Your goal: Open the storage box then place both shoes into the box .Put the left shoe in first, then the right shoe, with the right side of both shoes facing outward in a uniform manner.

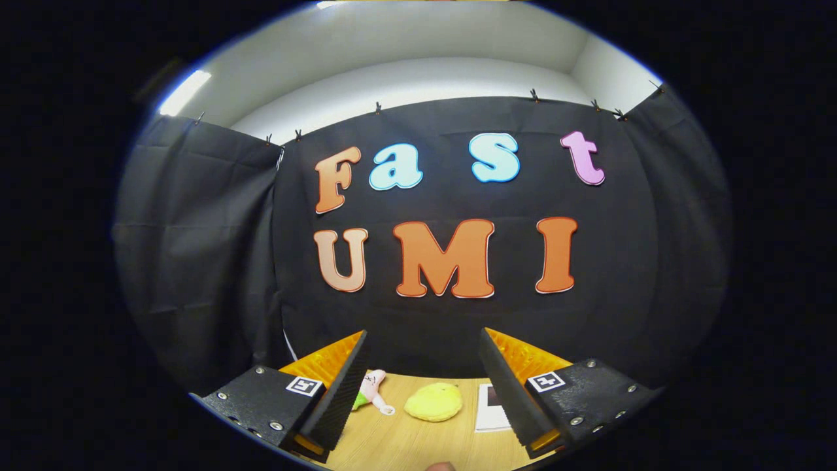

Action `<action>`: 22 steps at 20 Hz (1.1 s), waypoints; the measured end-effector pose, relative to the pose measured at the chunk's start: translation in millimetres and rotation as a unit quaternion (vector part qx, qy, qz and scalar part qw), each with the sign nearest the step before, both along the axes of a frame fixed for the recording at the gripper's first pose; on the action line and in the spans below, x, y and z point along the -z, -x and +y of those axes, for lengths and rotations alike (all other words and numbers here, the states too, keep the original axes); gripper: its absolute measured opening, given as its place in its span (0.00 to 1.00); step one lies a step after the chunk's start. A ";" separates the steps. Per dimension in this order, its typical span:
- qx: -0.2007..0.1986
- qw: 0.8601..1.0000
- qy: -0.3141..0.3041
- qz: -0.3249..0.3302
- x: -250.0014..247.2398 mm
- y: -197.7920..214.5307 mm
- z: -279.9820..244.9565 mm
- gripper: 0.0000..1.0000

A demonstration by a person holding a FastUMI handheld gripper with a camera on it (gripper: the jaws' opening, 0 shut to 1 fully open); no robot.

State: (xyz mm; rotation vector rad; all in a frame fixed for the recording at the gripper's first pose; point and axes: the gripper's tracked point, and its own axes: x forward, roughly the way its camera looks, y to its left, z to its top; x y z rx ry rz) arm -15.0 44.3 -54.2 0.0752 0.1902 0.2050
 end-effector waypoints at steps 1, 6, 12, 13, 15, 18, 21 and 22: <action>-0.003 1.000 -0.001 0.000 -1.4 0.5 -0.7 0.98; 0.008 1.000 -0.003 -0.010 -13.6 -4.8 -7.8 0.98; 0.011 1.000 0.003 -0.024 -23.3 -3.5 -8.1 0.98; 0.012 1.000 0.005 -0.025 -24.5 -1.7 -8.4 0.98; 0.004 1.000 0.007 -0.018 -20.8 0.8 -6.6 0.98; 0.006 1.000 0.012 -0.026 -23.8 2.9 -10.0 0.98; 0.011 1.000 0.013 -0.026 -22.7 1.2 -7.4 0.98; 0.013 0.999 0.013 -0.026 -23.5 1.3 -10.0 0.98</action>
